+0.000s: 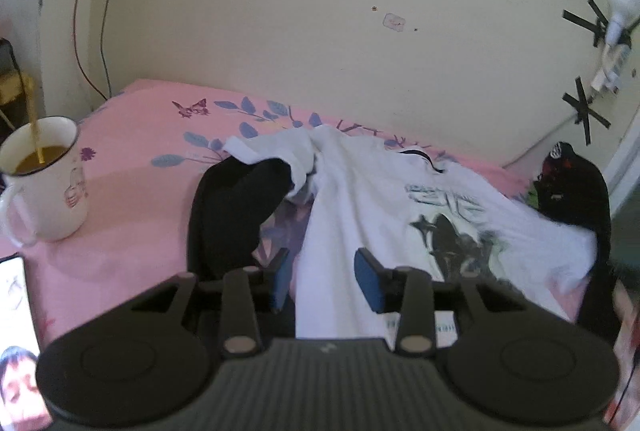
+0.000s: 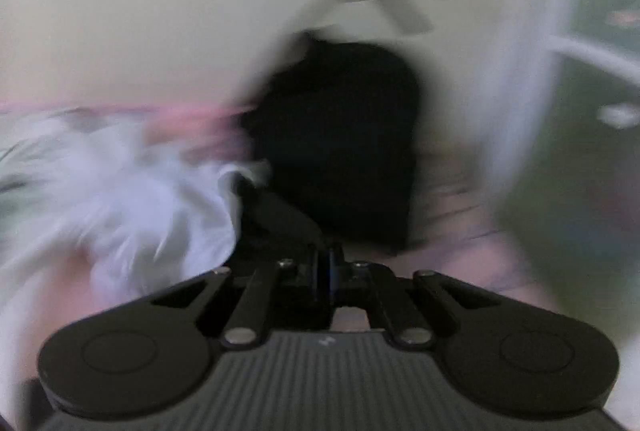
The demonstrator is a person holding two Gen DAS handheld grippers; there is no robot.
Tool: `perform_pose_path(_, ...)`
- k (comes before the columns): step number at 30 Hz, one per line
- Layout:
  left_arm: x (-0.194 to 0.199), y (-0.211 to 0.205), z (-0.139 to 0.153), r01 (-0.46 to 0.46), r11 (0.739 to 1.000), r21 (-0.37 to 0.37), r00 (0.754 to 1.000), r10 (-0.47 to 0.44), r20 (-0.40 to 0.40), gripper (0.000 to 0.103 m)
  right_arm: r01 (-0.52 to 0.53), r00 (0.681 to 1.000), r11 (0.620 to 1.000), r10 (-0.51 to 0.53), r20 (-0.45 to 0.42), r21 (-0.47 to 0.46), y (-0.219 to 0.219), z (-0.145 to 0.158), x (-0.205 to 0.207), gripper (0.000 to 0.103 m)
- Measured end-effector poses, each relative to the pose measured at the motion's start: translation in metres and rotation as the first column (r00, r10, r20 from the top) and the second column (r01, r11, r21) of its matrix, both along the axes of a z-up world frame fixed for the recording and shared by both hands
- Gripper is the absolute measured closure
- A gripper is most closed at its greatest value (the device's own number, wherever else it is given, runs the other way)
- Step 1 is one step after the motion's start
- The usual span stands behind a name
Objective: Fold small clothes
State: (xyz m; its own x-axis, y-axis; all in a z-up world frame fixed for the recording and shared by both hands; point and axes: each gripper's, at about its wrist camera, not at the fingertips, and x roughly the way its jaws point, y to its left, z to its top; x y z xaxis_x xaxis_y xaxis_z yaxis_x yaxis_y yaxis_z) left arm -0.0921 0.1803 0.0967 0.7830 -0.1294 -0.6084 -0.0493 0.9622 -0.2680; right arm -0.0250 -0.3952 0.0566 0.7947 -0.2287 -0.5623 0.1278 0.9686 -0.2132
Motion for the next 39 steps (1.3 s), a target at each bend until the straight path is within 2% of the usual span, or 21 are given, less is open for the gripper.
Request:
perform_pose_path(1, -0.008, 0.0, 0.0, -0.004, 1.0, 0.007, 1.0, 0.003, 0.006, 0.065, 0.066, 0.998, 0.998, -0.066, -0.021, 0.023, -0.018, 0.006, 0.008, 0.1)
perform_pose_path(2, -0.017, 0.002, 0.001, -0.006, 1.0, 0.007, 1.0, 0.006, 0.011, 0.062, 0.091, 0.995, 0.993, -0.088, -0.042, 0.069, -0.03, 0.012, 0.01, 0.069)
perform_pose_path(4, -0.036, 0.007, -0.001, -0.007, 1.0, -0.003, 1.0, 0.007, 0.023, 0.056, 0.077, 0.997, 0.987, -0.079, 0.002, 0.14, -0.039, 0.028, -0.004, 0.034)
perform_pose_path(7, -0.051, 0.006, -0.008, -0.003, 1.0, 0.004, 1.0, 0.003, 0.002, 0.056, -0.04, 0.998, 0.974, 0.029, 0.05, 0.223, -0.025, 0.046, -0.033, 0.036)
perform_pose_path(11, -0.054, -0.012, -0.015, 0.069, 0.998, -0.002, 0.998, -0.069, -0.009, 0.056, -0.245, 0.969, 0.894, 0.243, 0.055, 0.376, 0.021, 0.05, -0.057, 0.036)
perform_pose_path(15, -0.058, -0.034, -0.024, 0.103, 0.993, 0.049, 0.995, -0.102, -0.012, 0.056, -0.372, 0.91, 0.826, 0.414, -0.007, 0.422, 0.078, 0.032, -0.077, 0.036)
perform_pose_path(19, -0.071, -0.031, -0.039, 0.098, 0.993, 0.059, 0.994, -0.095, -0.052, 0.05, -0.399, 0.87, 0.814, 0.481, -0.106, 0.422, 0.107, 0.003, -0.112, 0.036)
perform_pose_path(21, -0.076, -0.026, -0.046, 0.091, 0.995, 0.043, 0.993, -0.088, -0.074, 0.05, -0.416, 0.862, 0.824, 0.492, -0.123, 0.386, 0.115, -0.006, -0.134, 0.049)
perform_pose_path(22, -0.079, -0.024, -0.049, 0.088, 0.995, 0.036, 0.993, -0.085, -0.085, 0.052, -0.405, 0.866, 0.841, 0.478, -0.144, 0.359, 0.115, -0.012, -0.14, 0.099)
perform_pose_path(23, -0.082, -0.023, -0.053, 0.093, 0.995, 0.028, 0.992, -0.09, -0.092, 0.063, -0.385, 0.877, 0.848, 0.459, -0.14, 0.365, 0.109, -0.014, -0.143, 0.103)
perform_pose_path(24, -0.083, -0.023, -0.057, 0.105, 0.994, 0.02, 0.99, -0.102, -0.098, 0.076, -0.346, 0.895, 0.846, 0.427, -0.129, 0.405, 0.097, -0.012, -0.147, 0.103)
perform_pose_path(25, -0.084, -0.024, -0.062, 0.124, 0.992, 0.005, 0.986, -0.123, -0.117, 0.1, -0.292, 0.918, 0.844, 0.379, -0.117, 0.45, 0.083, -0.009, -0.151, 0.103)
perform_pose_path(28, -0.09, -0.023, -0.067, 0.142, 0.99, -0.012, 0.982, -0.142, -0.126, 0.101, -0.179, 0.958, 0.825, 0.271, -0.097, 0.536, 0.045, 0.012, -0.175, 0.103)
perform_pose_path(30, -0.099, -0.021, -0.064, 0.164, 0.986, -0.019, 0.979, -0.165, -0.116, 0.101, -0.165, 0.943, 0.823, 0.293, -0.156, 0.544, 0.035, 0.019, -0.188, 0.103)
perform_pose_path(31, -0.104, -0.018, -0.061, 0.171, 0.985, -0.022, 0.98, -0.172, -0.103, 0.101, -0.166, 0.922, 0.835, 0.32, -0.217, 0.525, 0.037, 0.019, -0.192, 0.103)
perform_pose_path(33, -0.111, -0.01, -0.057, 0.158, 0.987, -0.028, 0.984, -0.159, -0.085, 0.1, -0.181, 0.903, 0.91, 0.304, -0.304, 0.374, 0.046, 0.02, -0.192, 0.101)
perform_pose_path(34, -0.115, -0.003, -0.055, 0.132, 0.991, -0.038, 0.988, -0.135, -0.076, 0.098, -0.183, 0.912, 0.941, 0.27, -0.307, 0.285, 0.051, 0.024, -0.189, 0.07)
perform_pose_path(35, -0.117, 0.002, -0.054, 0.11, 0.993, -0.044, 0.992, -0.112, -0.064, 0.098, -0.183, 0.928, 0.955, 0.247, -0.28, 0.234, 0.057, 0.031, -0.184, 0.049)
perform_pose_path(36, -0.122, 0.01, -0.052, 0.085, 0.995, -0.052, 0.995, -0.087, -0.045, 0.098, -0.206, 0.938, 0.955, 0.255, -0.234, 0.213, 0.062, 0.039, -0.176, 0.051)
perform_pose_path(37, -0.127, 0.019, -0.05, 0.059, 0.996, -0.06, 0.998, -0.061, -0.027, 0.098, -0.266, 0.929, 0.932, 0.316, -0.192, 0.245, 0.076, 0.051, -0.164, 0.052)
perform_pose_path(39, -0.138, 0.033, -0.046, 0.029, 0.997, -0.071, 1.0, -0.028, 0.012, 0.098, -0.413, 0.876, 0.856, 0.466, -0.12, 0.311, 0.121, 0.067, -0.142, 0.052)
